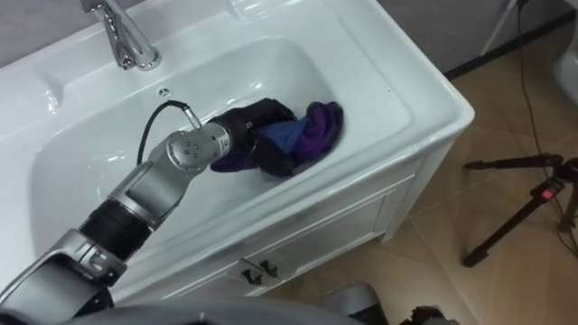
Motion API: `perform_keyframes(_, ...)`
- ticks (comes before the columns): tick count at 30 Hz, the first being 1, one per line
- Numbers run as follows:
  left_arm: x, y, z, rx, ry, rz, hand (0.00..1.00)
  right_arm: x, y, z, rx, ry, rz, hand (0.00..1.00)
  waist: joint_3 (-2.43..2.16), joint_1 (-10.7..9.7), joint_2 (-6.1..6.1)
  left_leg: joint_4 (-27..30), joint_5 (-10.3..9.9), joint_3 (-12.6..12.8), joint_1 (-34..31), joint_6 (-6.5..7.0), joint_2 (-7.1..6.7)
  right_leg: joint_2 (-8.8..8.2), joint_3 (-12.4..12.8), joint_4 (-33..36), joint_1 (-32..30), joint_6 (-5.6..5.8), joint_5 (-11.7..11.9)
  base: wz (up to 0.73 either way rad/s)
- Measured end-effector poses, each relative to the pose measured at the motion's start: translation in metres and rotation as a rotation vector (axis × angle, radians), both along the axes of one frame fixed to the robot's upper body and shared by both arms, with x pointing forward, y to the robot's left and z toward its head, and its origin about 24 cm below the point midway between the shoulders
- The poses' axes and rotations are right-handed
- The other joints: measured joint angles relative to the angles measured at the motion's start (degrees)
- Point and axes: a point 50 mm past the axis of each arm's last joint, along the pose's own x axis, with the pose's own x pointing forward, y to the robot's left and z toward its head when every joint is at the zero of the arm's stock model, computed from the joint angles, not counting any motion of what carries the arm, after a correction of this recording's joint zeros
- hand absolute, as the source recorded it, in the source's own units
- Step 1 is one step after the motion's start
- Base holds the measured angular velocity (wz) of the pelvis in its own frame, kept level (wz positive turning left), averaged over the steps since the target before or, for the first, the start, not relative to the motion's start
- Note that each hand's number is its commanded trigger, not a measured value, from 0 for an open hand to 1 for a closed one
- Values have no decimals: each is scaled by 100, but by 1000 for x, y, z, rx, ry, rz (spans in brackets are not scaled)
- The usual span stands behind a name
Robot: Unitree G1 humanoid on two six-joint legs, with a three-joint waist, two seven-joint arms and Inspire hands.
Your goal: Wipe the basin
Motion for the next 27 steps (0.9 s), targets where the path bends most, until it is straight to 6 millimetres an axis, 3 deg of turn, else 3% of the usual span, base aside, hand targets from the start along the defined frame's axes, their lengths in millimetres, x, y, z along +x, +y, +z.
perform_keyframes(7, 0, -1, 5, 88, -51, -49, 100, 0, 0, 0, 3, -4, -12, 0, 36, -9, -45, -10, 0, 114, 24, 0, 11, 0, 19, 0, -6, 0, 0, -3)
perform_keyframes(12, -7, 16, -17, 234, -55, -30, 100, -11, -2, 0, 4, 11, -52, 0, 72, 102, -90, -107, 0, 146, 239, -1, 26, 37, 152, -3, 135, 0, 0, -12)
perform_keyframes(16, -18, 51, -46, 364, -9, 81, 100, -25, -4, 0, 2, 37, -89, 0, 82, 314, -176, -117, 1, 189, 324, -1, 35, 44, 159, -8, 205, 0, -2, -6)
perform_keyframes(21, -27, 109, -66, 453, 24, 284, 100, -31, -9, 1, -21, 61, -131, 0, 40, 581, -261, -117, 1, 215, 327, -2, 40, 55, 132, -8, 185, -1, -8, -7)
perform_keyframes(23, -39, 155, -73, 577, 24, 405, 100, -25, -12, 2, -43, 55, -77, 0, -12, 638, -294, -112, 4, 233, 323, -9, 57, 77, 139, -10, 166, -41, -31, -11)
perform_keyframes(24, -43, 165, -74, 612, 22, 425, 100, -26, -13, 2, -49, 59, -73, 0, -38, 658, -289, -112, 5, 233, 318, -11, 66, 85, 141, -6, 153, -45, -34, -14)
perform_keyframes(25, -54, 186, -75, 686, 10, 471, 100, -30, -15, 3, -60, 68, -83, 0, -95, 775, -278, -112, 7, 238, 308, -16, 88, 103, 175, 2, 102, -65, -26, -17)
perform_keyframes(26, -63, 201, -75, 748, -19, 509, 100, -34, -18, 4, -68, 82, -91, 0, -116, 886, -278, -111, 11, 255, 327, -24, 107, 124, 213, -1, 95, -80, -16, -17)
perform_keyframes(27, -67, 206, -75, 779, -33, 516, 100, -37, -19, 4, -72, 93, -93, 0, -144, 925, -280, -110, 15, 260, 334, -31, 114, 132, 225, -2, 95, -83, -14, -11)
